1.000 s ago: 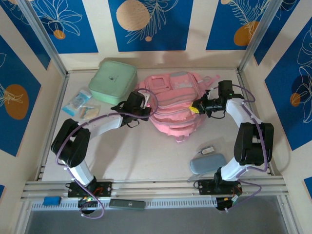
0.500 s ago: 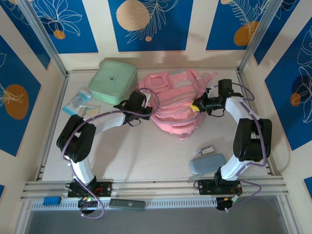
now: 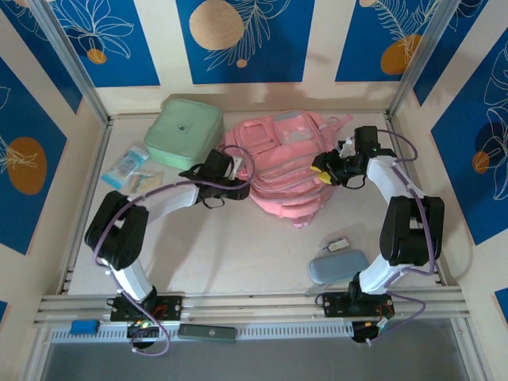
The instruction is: Pack the student bag
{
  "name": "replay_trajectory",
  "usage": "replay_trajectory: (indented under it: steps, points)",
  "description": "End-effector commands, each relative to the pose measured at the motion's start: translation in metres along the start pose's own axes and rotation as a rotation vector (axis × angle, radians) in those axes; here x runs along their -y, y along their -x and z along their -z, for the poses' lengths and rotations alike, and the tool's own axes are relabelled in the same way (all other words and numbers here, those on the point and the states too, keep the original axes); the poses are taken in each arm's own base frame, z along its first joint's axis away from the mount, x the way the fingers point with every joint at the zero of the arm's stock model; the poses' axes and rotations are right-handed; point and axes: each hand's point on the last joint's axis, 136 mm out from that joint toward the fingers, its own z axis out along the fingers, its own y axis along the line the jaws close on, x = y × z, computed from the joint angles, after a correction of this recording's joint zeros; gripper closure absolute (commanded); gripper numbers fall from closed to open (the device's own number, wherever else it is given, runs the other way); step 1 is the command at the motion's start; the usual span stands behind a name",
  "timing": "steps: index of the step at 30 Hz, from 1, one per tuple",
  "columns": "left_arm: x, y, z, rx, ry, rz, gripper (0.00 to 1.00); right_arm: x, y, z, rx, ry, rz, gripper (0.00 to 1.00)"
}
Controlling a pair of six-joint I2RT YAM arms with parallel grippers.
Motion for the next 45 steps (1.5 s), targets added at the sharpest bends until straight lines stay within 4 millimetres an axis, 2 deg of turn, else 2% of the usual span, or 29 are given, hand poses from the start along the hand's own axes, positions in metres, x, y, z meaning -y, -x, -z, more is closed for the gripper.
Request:
replay_trajectory:
  steps: [1, 4, 6, 10, 15, 18, 20, 24, 28, 33, 37, 45]
  points:
    - [0.005, -0.001, 0.026, 0.028, -0.019, 0.041, 0.47, 0.002, -0.012, 0.021, 0.04, -0.086, 0.025, 0.41]
    - [0.014, -0.005, 0.039, 0.061, -0.057, 0.079, 0.46, 0.003, -0.023, 0.03, 0.054, -0.135, 0.034, 0.33]
    - [0.028, -0.011, 0.042, 0.07, -0.105, 0.081, 0.45, 0.004, -0.034, 0.035, 0.047, -0.173, 0.038, 0.3]
    - [0.05, -0.025, 0.044, 0.052, -0.133, 0.047, 0.44, 0.013, -0.064, 0.039, 0.011, -0.279, 0.071, 0.22]
    - [0.084, -0.045, 0.039, 0.03, -0.192, 0.017, 0.43, 0.04, -0.11, 0.048, -0.048, -0.458, 0.064, 0.11]
    - [0.097, -0.054, 0.035, 0.029, -0.218, 0.019, 0.42, 0.054, -0.135, 0.052, -0.075, -0.526, 0.051, 0.04]
    - [0.098, -0.059, 0.032, 0.026, -0.213, 0.022, 0.42, 0.064, -0.149, 0.056, -0.091, -0.584, 0.02, 0.0]
    - [0.093, -0.065, 0.031, 0.018, -0.195, 0.023, 0.41, 0.082, -0.174, 0.064, -0.112, -0.708, -0.039, 0.01]
    - [0.088, -0.068, 0.033, 0.013, -0.168, 0.002, 0.39, 0.097, -0.198, 0.066, -0.133, -0.778, -0.111, 0.01]
    - [0.081, -0.074, 0.031, 0.004, -0.14, -0.01, 0.37, 0.124, -0.221, 0.065, -0.108, -0.871, -0.221, 0.01]
    - [0.078, -0.078, 0.029, -0.011, -0.126, -0.013, 0.35, 0.139, -0.233, 0.06, -0.093, -0.902, -0.287, 0.01]
    - [0.07, -0.084, 0.032, -0.013, -0.103, -0.007, 0.31, 0.151, -0.24, 0.029, -0.106, -0.82, -0.36, 0.01]
